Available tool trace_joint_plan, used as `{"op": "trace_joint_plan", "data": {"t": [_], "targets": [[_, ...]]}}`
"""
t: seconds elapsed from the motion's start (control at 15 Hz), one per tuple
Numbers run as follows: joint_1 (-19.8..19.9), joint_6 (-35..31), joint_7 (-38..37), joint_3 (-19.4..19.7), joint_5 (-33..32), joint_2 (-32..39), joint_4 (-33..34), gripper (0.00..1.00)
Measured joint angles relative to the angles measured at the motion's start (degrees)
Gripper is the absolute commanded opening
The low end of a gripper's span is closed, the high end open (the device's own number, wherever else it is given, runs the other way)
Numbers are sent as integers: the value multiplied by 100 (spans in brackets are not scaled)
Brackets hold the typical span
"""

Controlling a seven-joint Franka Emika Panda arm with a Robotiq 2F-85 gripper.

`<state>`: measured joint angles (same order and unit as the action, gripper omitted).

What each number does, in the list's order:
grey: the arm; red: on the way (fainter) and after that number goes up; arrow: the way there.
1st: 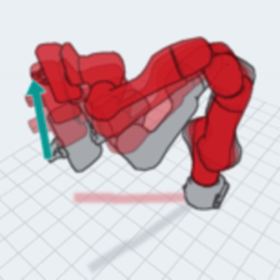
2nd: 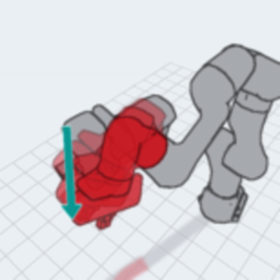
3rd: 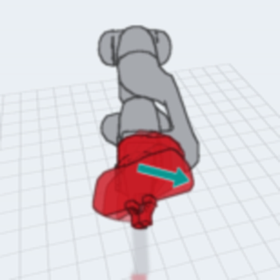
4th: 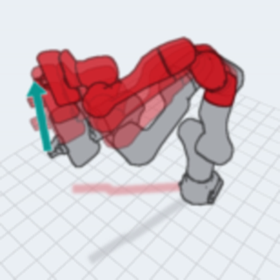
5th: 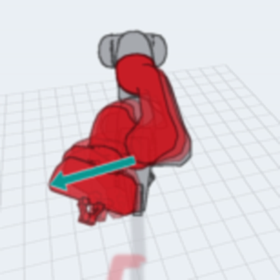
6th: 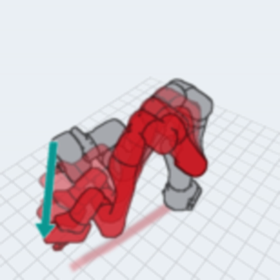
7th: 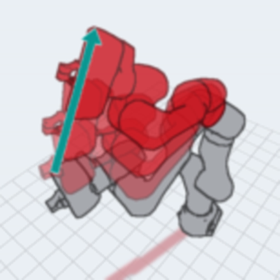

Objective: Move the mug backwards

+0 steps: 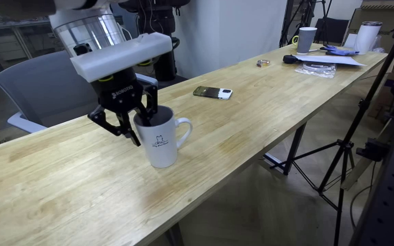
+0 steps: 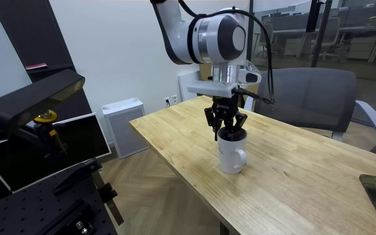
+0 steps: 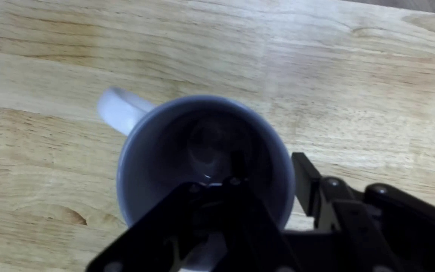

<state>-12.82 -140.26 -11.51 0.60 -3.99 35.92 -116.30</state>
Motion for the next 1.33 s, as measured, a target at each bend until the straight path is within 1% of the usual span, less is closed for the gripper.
{"op": "trace_joint_plan", "data": {"t": [0.2, 0.33, 0.8, 1.13, 1.33], "targets": [[-46, 146, -89, 56, -103, 0, 42, 88], [-84, 424, -171, 99, -199, -1, 162, 99], [-196, 1567, -417, 151, -414, 0, 825, 100], [-132, 2116, -317, 74, -388, 0, 1168, 100], [-95, 2186, -287, 45, -388, 1, 1211, 100]]}}
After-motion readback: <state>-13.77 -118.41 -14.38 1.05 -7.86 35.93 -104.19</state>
